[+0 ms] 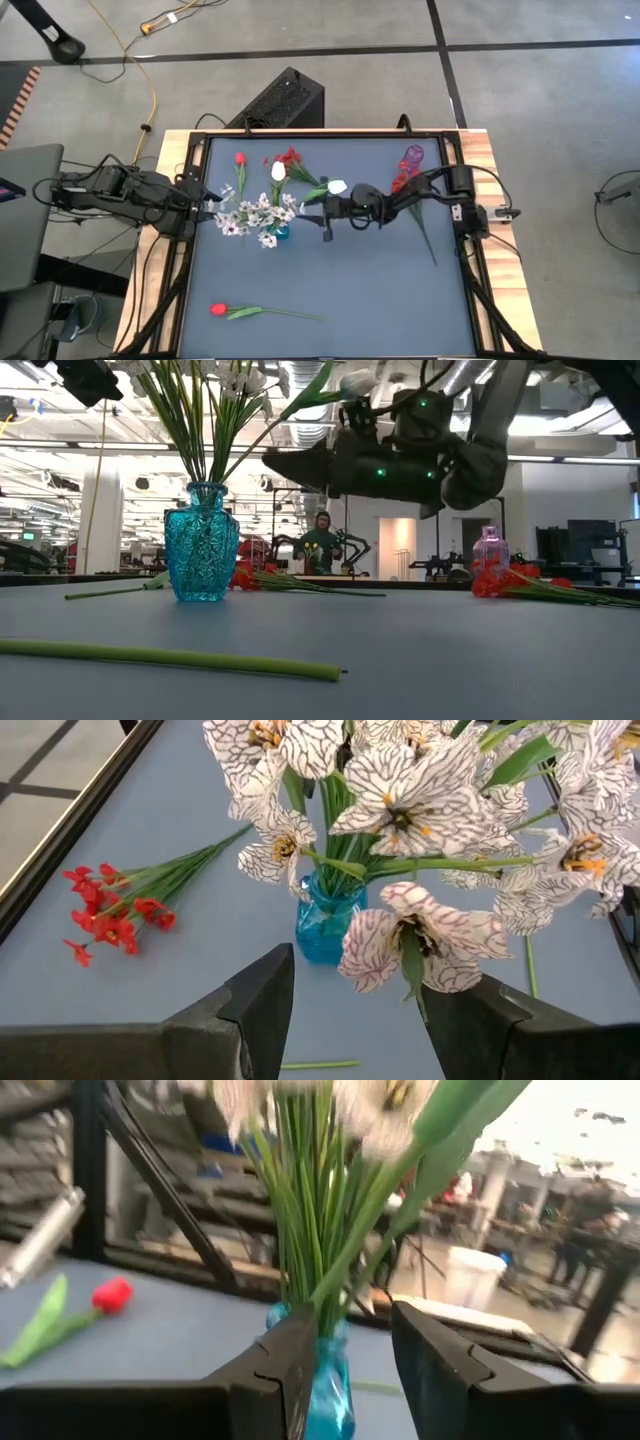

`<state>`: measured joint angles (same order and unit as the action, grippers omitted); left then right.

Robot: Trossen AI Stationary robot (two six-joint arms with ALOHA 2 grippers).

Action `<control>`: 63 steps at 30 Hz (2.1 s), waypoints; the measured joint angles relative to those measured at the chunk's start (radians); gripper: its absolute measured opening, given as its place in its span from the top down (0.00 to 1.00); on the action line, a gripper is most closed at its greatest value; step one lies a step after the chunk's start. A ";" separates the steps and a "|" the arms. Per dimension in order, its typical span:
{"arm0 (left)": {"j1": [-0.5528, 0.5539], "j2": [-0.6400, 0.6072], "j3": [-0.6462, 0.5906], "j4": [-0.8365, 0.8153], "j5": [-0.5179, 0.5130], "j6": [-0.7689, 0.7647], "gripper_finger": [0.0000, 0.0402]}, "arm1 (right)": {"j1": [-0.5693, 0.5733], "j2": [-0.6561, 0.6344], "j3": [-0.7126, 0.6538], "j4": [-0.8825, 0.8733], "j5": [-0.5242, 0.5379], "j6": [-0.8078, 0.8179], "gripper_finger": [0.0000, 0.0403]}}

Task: Sort flowers into vase by color
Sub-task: Put the white flower into the blue vase

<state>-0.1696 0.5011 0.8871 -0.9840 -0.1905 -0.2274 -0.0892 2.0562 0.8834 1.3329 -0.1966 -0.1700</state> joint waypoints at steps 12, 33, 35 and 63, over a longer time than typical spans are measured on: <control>0.000 0.000 0.000 -0.012 -0.007 0.006 0.53 | -0.018 0.060 0.054 0.176 -0.082 0.074 0.61; 0.000 0.000 0.000 -0.012 -0.008 -0.002 0.53 | -0.018 0.059 0.127 0.028 -0.116 0.062 0.91; 0.000 0.000 0.000 -0.012 -0.008 -0.002 0.53 | -0.018 0.059 0.127 0.028 -0.115 0.065 0.93; 0.000 0.000 0.000 -0.021 -0.001 0.014 0.53 | -0.005 0.049 0.445 -0.759 -0.212 0.160 0.82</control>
<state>-0.1699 0.5011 0.8871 -1.0053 -0.1916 -0.2138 -0.0940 2.1048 1.3282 0.5742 -0.4081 -0.0105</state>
